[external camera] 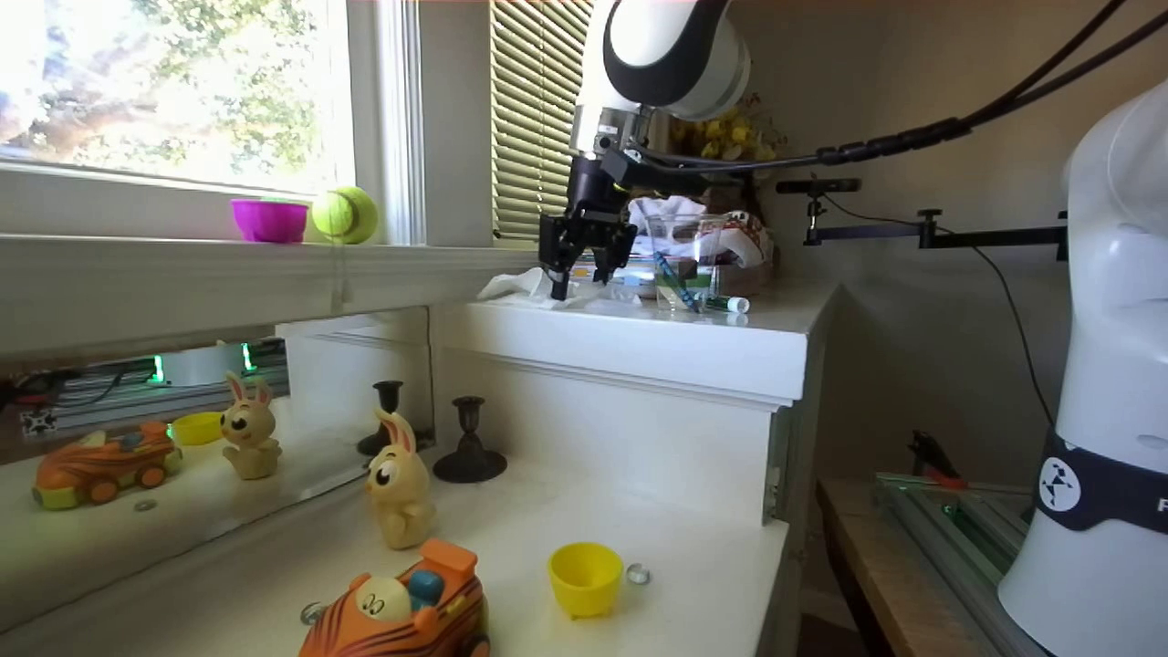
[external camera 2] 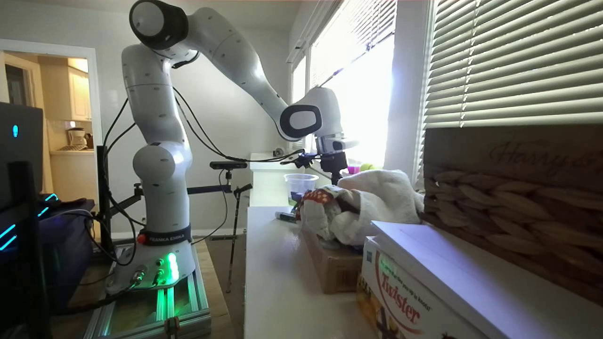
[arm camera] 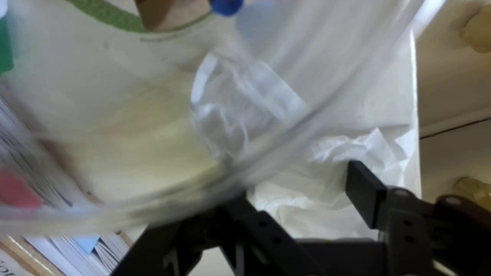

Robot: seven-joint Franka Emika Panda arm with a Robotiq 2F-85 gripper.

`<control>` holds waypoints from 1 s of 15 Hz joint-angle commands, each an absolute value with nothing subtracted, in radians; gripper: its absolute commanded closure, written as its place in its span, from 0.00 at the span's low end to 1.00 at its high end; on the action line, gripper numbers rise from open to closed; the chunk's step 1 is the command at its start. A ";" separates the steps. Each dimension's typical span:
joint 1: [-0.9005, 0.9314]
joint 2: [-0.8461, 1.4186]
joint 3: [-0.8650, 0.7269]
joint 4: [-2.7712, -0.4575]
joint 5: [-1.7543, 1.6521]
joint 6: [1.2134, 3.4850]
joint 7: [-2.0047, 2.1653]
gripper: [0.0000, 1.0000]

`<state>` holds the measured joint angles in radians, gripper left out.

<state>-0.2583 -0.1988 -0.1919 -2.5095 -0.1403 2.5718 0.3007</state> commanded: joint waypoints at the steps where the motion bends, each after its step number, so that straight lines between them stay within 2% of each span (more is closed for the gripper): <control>1: -0.260 -0.191 -0.193 -2.517 -0.103 2.608 0.281 0.62; 6: -0.256 -0.194 -0.196 -2.521 -0.090 2.617 0.273 0.96; 7: -0.256 -0.196 -0.196 -2.522 -0.090 2.619 0.272 1.00; 15: -0.255 -0.234 -0.177 -2.530 -0.126 2.614 0.275 0.99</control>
<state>-0.2561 -0.1959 -0.1897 -2.5107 -0.1367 2.5960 0.2974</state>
